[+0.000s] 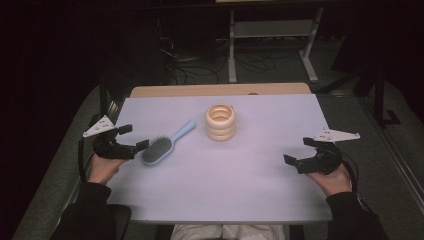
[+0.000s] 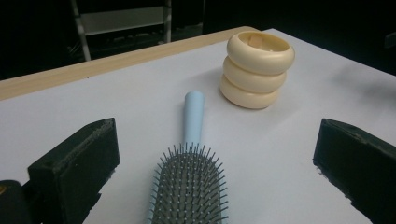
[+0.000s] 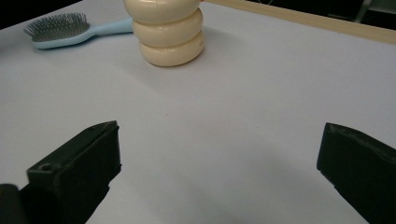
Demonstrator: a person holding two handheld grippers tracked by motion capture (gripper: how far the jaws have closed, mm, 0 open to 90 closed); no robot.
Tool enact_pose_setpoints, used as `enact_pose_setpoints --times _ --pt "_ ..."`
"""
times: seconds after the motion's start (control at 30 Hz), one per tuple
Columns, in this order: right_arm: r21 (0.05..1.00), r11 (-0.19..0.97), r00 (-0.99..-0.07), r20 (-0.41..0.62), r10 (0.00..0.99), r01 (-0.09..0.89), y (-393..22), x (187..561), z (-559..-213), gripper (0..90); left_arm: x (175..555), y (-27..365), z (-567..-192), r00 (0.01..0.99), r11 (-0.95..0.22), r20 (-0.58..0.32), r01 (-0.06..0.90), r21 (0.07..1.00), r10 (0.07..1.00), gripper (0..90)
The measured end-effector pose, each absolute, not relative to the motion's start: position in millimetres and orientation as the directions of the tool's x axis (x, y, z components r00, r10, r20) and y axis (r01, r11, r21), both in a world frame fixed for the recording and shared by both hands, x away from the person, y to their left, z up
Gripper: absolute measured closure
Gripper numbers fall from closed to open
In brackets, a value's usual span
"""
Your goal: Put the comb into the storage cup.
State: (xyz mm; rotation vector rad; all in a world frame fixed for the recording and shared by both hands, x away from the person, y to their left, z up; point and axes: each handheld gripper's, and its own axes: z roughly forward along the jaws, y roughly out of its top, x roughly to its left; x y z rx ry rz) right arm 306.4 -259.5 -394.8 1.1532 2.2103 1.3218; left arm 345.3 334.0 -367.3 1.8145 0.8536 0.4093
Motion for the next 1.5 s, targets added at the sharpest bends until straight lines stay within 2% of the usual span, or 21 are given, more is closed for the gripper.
enact_pose_setpoints --times 0.77,1.5 --pt "0.837 0.268 -0.638 0.12 0.76 0.476 -255.4 306.1 -396.0 0.0 372.0 317.4 -344.1 0.739 -0.283 -0.098 0.372 0.884 0.666 0.0" --pt "0.832 0.282 -0.644 0.113 0.757 0.478 -253.4 306.9 -397.2 0.0 413.9 279.4 -330.7 0.768 -0.425 -0.054 0.411 0.806 0.638 0.0"
